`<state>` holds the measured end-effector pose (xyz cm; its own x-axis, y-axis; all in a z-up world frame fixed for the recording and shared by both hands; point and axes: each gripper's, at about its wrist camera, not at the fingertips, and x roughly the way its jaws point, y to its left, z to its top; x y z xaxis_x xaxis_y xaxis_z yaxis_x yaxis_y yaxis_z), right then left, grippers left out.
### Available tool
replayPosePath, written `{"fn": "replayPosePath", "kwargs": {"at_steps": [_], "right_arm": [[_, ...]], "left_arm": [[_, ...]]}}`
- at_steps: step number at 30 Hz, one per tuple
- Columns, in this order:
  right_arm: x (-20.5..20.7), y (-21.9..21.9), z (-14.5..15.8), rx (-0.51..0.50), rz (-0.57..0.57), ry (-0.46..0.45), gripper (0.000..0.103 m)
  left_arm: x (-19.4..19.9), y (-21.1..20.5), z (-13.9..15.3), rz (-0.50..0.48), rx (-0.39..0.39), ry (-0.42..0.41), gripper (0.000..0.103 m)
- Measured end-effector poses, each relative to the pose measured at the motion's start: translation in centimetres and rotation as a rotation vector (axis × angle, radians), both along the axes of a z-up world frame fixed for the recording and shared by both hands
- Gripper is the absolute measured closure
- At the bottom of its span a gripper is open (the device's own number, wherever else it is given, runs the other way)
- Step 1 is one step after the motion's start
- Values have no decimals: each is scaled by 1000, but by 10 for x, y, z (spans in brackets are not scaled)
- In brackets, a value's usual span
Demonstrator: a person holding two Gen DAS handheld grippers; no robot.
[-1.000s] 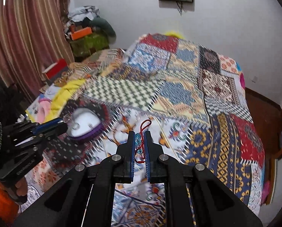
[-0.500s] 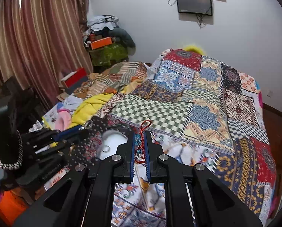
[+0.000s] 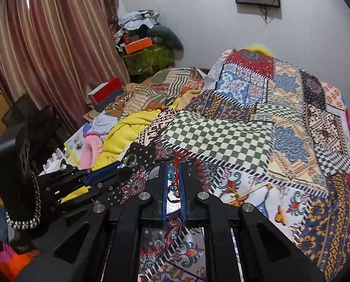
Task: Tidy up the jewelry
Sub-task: 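Carry both pieces into the heart tin and open both tools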
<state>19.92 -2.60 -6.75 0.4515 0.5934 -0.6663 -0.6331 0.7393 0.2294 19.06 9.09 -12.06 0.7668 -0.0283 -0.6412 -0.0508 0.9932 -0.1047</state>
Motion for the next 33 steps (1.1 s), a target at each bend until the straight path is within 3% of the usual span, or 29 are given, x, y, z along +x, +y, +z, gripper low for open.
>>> {"fn": "replayPosePath", "kwargs": {"at_steps": [12,24,33], "right_arm": [[26,30,-39,-32,15,91,95],[41,40,-70,-61,31,159,95],[40,44,-71,-78,45,153,95]], "left_arm": [[28,5,-35,-8,-19,72,93],[43,10,-50,-8,-12,100,93],[41,16,-54,8,-31,105,93]]}}
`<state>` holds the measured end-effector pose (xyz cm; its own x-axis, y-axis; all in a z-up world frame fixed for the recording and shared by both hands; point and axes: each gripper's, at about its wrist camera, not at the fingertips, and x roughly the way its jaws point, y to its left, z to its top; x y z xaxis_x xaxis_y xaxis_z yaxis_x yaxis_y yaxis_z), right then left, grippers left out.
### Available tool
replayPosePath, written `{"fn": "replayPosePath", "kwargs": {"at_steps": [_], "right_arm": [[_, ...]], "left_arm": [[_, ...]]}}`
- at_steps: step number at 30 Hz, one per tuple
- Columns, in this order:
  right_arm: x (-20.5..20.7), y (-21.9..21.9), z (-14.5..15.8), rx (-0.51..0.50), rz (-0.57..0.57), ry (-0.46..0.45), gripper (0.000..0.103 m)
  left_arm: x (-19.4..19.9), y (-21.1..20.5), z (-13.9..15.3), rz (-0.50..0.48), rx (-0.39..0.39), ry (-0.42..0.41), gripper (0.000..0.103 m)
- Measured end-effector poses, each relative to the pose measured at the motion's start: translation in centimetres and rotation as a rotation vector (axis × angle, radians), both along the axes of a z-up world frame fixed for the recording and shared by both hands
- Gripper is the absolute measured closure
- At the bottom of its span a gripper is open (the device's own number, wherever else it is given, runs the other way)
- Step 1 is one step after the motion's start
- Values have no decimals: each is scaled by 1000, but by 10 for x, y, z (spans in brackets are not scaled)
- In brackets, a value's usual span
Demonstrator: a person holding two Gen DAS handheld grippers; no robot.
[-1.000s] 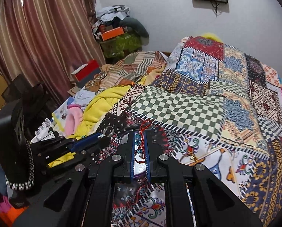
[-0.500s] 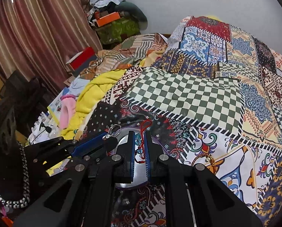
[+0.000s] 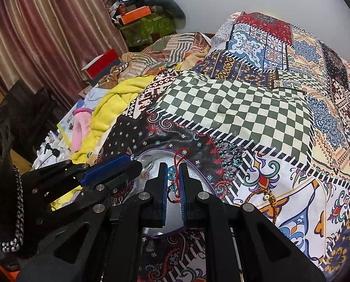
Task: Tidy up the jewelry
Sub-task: 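Carry both pieces into the heart tin and open both tools, then move both open tools back to the remaining jewelry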
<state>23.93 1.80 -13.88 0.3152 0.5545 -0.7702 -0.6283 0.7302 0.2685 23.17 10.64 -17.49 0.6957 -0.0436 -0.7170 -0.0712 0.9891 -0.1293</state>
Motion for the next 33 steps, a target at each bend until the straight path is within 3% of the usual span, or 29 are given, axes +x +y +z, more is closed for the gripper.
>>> {"fn": "replayPosePath", "kwargs": {"at_steps": [10,15,23,26,33], "right_arm": [[-8,-16,18,21,-19,-5,82],[-18,-36,37,3,-61,-71,71],[-42,-76,57,-36,-115,-146,60],[-49,-90,59,-50,-134,-154,57],[-65,-123,49,-109,-181,-144,57]], "left_arm": [[-7,4,9,10,-22,2,92],[-23,3,26,21,2,-32,71],[-52,-9,44,3,42,-51,55],[-62,-18,48,-1,50,-53,32],[-72,-44,50,-52,39,-31,29]]}}
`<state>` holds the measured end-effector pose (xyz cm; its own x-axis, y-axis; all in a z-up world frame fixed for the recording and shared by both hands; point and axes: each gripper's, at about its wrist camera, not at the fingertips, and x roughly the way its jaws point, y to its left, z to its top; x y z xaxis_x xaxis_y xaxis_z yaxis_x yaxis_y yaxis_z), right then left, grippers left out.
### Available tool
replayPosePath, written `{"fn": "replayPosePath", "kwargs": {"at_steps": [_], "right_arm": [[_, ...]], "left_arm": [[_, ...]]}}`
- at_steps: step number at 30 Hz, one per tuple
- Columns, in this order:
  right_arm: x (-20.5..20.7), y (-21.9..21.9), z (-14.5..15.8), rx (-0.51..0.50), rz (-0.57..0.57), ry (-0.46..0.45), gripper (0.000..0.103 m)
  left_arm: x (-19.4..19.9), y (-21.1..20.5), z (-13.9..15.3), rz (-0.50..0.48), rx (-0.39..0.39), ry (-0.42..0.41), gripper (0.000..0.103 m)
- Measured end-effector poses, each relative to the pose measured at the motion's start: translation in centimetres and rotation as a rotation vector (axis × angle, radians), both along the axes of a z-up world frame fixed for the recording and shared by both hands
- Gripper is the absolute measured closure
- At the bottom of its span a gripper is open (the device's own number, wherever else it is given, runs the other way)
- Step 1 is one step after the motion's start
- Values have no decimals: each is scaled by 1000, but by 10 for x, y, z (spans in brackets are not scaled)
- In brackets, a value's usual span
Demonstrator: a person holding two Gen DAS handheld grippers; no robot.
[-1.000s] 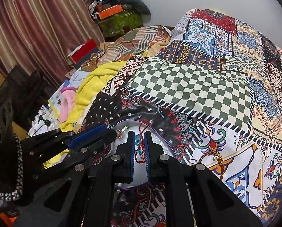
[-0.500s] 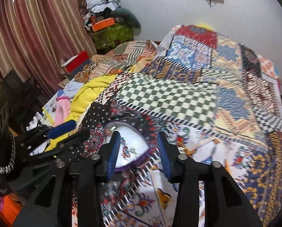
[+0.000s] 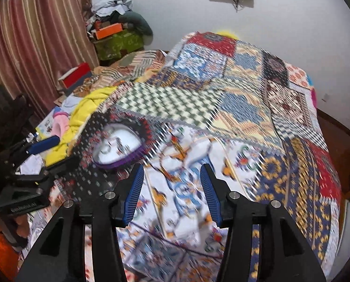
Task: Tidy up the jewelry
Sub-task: 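Move both open tools back to the remaining jewelry, then grasp a small silver earring with the right tool while the left grasps a gold ring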
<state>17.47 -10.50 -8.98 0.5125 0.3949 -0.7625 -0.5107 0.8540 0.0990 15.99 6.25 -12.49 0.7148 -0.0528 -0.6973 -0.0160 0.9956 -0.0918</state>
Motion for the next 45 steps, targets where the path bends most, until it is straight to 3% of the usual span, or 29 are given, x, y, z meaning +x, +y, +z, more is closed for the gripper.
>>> {"fn": "replayPosePath", "kwargs": {"at_steps": [13,19,28,32,37,45], "right_arm": [[-17,-37,-56,-81,-43,130,57],[-21,-23,-82,-72,11,219,57],[-14,-4,-97,-40,40,237,57],[-14,-5,-97,-38,24,213,68],[-14,3,-98,-59,51,184,91],[-15,-8,-93,-39,23,182,92]], "left_arm": [[2,-45,-32,-94,13,91,26],[3,-51,-52,-125,16,146,26],[5,-51,-66,-129,20,172,26],[9,-49,-68,-126,16,177,26],[14,-50,-71,-128,10,184,26],[22,-62,-73,-170,-6,198,26]]}}
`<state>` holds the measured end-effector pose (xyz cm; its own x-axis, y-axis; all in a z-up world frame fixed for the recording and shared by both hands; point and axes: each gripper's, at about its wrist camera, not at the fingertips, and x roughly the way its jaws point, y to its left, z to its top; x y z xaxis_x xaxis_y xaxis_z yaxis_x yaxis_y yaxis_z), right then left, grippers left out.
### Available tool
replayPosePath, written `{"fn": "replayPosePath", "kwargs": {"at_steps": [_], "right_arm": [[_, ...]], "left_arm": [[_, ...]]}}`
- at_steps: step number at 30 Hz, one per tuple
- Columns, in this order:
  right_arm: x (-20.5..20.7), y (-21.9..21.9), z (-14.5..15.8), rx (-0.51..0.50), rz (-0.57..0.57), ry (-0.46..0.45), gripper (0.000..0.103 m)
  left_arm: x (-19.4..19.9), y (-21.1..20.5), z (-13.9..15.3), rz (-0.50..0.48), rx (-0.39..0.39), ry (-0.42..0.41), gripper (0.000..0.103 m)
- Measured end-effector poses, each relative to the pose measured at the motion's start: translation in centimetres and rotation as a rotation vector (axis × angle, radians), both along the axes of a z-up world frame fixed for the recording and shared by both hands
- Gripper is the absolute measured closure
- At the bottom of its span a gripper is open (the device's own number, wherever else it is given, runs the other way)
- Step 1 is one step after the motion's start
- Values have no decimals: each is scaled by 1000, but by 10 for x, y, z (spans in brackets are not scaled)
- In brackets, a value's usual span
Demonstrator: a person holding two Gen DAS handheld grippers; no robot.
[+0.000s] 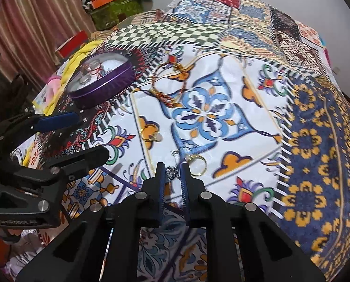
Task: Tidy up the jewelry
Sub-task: 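Grasp a small silver earring with the right tool while the left grasps a gold ring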
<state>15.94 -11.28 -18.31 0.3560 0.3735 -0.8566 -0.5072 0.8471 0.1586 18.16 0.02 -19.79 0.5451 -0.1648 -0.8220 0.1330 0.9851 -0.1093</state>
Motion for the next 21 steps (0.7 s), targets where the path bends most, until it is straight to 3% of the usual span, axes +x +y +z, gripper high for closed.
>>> {"fn": "replayPosePath", "kwargs": {"at_steps": [4,9,13,17,21], "right_arm": [[-2,-19,9,15,-56,-22,92],[-3,-51,23,27,-142,-57,92],[-7,-66,34,20,-187,-94,92],[-6,-73,37,24,-208,-99,91],[-4,-75,38,26,-211,-100,91]], "left_arm": [[11,-11,0,-35,-15,7,28],[29,-32,-12,-87,4,48,52],[39,-46,-20,-105,46,39,56],[45,-49,-22,-99,13,38,76],[45,-46,-21,-93,-19,46,78]]}}
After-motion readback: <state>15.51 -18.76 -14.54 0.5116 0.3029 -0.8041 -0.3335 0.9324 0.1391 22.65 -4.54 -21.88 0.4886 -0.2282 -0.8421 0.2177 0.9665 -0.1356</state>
